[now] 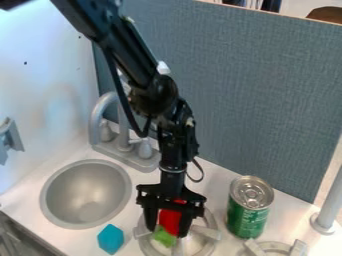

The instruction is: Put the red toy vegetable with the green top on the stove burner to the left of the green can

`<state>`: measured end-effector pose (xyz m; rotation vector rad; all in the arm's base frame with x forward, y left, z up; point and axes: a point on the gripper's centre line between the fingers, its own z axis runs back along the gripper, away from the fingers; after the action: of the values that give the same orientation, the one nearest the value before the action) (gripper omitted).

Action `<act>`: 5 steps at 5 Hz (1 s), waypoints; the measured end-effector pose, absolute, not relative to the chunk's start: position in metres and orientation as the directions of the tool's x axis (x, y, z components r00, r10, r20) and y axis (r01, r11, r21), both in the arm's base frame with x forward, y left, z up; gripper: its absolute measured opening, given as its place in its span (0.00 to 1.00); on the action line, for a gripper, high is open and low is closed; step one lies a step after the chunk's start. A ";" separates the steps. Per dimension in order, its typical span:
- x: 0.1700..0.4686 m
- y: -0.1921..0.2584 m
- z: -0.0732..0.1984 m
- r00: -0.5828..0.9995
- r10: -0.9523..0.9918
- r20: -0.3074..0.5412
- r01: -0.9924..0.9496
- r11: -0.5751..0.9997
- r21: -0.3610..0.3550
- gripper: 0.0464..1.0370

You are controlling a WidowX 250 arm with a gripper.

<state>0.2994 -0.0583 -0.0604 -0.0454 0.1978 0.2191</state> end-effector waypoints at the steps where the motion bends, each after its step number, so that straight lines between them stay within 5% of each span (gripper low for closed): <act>1: 0.299 -0.069 -0.022 0.976 0.191 -0.102 -0.196 0.980 -0.045 0.97; 3: 0.273 -0.107 0.053 0.997 0.043 0.057 -0.037 0.994 -0.099 0.96; 5: 0.258 -0.136 0.066 0.993 -0.076 0.087 0.084 0.992 -0.092 0.96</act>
<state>0.2578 -0.1358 0.0661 -0.0954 -0.0832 -0.0806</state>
